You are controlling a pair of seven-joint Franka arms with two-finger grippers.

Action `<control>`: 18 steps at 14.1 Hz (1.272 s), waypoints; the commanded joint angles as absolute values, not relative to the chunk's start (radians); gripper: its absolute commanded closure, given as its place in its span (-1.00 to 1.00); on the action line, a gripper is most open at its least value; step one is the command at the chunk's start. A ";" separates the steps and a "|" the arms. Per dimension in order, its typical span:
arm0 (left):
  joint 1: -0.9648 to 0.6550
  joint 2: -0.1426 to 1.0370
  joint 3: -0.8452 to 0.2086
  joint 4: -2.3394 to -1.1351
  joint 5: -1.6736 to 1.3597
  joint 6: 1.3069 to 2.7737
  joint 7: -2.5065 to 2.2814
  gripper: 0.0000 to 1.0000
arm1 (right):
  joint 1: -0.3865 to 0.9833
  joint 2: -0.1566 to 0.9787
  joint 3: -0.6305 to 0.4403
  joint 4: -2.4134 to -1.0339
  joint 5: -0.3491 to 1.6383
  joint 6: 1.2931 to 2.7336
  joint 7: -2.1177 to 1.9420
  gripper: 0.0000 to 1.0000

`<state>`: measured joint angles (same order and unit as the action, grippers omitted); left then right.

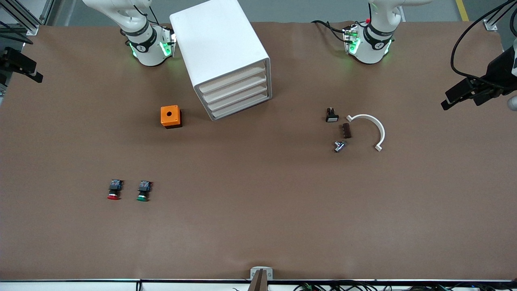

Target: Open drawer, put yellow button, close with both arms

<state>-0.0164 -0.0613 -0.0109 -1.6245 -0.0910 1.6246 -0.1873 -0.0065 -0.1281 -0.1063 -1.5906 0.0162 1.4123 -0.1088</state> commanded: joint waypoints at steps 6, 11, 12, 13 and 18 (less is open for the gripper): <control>-0.021 -0.012 -0.032 -1.551 -0.037 1.631 -0.149 -0.99 | 0.000 -0.158 -0.114 -1.631 0.018 1.427 -0.095 -1.00; -0.029 0.002 -0.048 -1.546 -0.035 1.644 -0.144 -0.99 | 0.002 -0.156 -0.114 -1.631 0.018 1.424 -0.095 -1.00; -0.029 0.002 -0.049 -1.546 -0.037 1.646 -0.144 -0.99 | 0.005 -0.156 -0.114 -1.631 0.018 1.425 -0.095 -1.00; -0.031 0.002 -0.049 -1.545 -0.037 1.646 -0.146 -0.99 | 0.008 -0.156 -0.112 -1.631 0.018 1.427 -0.095 -1.00; -0.026 0.000 -0.048 -1.545 -0.048 1.643 -0.163 -0.99 | 0.009 -0.156 -0.109 -1.629 0.018 1.427 -0.097 -1.00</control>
